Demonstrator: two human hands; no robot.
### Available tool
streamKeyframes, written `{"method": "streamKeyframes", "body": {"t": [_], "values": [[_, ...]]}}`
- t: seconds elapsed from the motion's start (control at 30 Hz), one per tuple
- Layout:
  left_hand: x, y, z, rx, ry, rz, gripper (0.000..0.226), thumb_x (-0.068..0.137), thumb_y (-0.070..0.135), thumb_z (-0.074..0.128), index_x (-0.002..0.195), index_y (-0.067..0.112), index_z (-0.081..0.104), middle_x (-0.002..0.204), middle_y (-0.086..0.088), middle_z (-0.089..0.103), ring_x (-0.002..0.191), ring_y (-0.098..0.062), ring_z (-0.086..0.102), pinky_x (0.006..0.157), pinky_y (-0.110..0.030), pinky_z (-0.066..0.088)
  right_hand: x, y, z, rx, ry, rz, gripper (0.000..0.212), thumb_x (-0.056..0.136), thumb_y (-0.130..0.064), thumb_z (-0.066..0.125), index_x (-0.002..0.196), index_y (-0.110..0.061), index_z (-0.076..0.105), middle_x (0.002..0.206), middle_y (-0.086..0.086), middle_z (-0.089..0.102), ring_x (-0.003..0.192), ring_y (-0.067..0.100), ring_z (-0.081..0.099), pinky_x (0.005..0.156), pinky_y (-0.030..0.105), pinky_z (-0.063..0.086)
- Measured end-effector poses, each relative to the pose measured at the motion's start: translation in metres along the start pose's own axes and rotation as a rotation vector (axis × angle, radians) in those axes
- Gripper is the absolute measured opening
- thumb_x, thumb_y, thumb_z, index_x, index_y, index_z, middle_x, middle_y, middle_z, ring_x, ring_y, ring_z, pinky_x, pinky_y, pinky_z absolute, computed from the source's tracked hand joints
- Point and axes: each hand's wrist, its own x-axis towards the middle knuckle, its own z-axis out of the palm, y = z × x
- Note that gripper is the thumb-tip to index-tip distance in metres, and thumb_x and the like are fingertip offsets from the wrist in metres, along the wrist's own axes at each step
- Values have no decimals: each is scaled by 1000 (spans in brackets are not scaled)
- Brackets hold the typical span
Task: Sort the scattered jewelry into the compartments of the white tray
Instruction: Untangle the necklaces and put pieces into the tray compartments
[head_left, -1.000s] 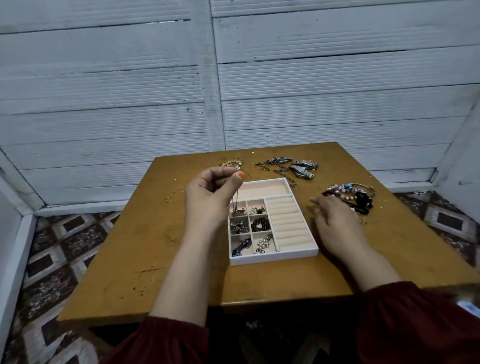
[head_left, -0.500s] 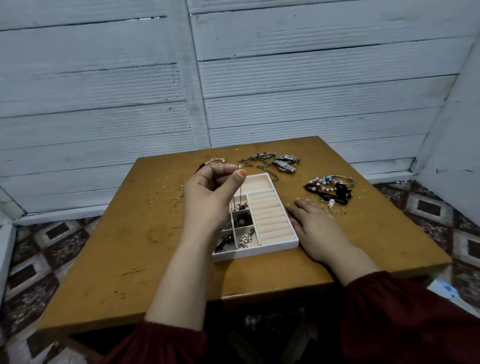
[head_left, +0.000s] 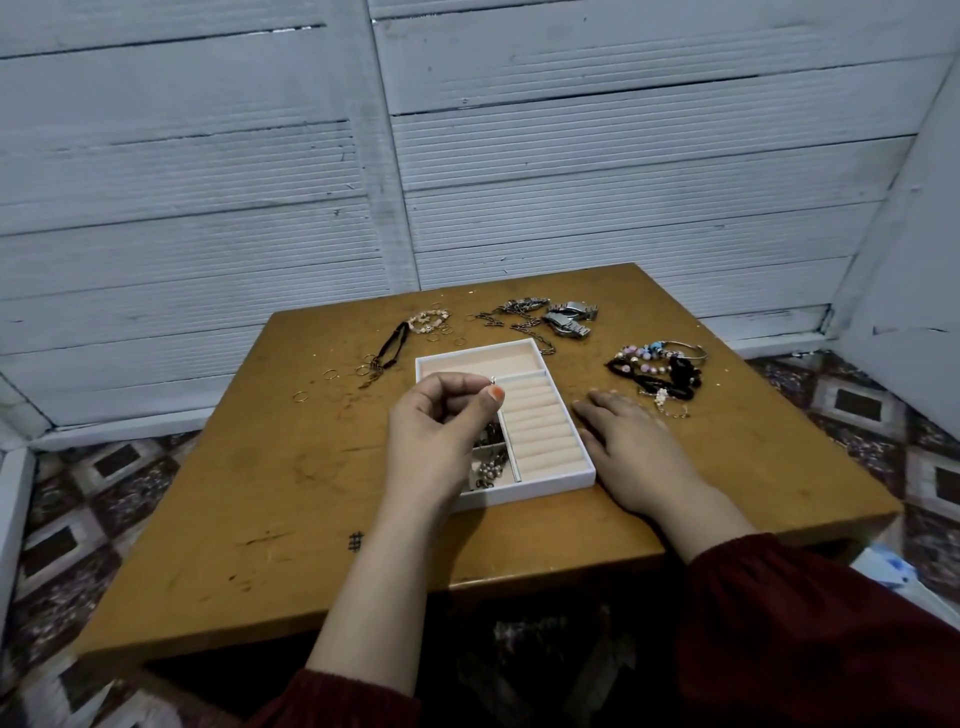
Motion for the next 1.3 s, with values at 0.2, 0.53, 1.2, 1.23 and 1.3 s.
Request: {"method": "streamKeyframes", "body": {"t": [0.2,0.53,1.2,1.23,1.3], "values": [[-2,-14,-3,32,-10,-76,11,83,2,69,84,12,67,82,-13,69,68,-8,66,58,-15,51,-2,-1,-1,24,6,5,47,100,-42,34,145,-27,36,155,-1,28,145,18,19,116,35,14],[-1,-26,-8,293,-85,-40,6,82,9,72,86,8,68,64,1,56,54,-7,49,51,-15,43,-2,-1,-2,25,3,6,48,100,-42,34,145,-27,36,156,-2,28,145,17,19,116,35,15],[1,-31,-12,911,-80,-109,13,70,47,78,76,37,72,88,9,60,103,-16,28,83,-31,29,-2,0,-1,32,20,0,47,99,-41,37,144,-26,39,154,0,31,144,19,22,115,35,18],[2,-31,-11,917,-86,-115,13,71,47,77,77,36,73,90,9,61,106,-17,28,83,-31,28,-2,0,-1,32,21,-1,47,99,-40,38,144,-25,39,154,0,31,144,19,22,115,36,18],[3,-31,-10,941,-103,-119,14,72,47,76,80,35,74,90,9,62,108,-17,28,82,-30,26,-2,0,-1,34,21,-1,47,99,-40,38,143,-25,39,154,0,31,144,19,22,115,36,18]]}}
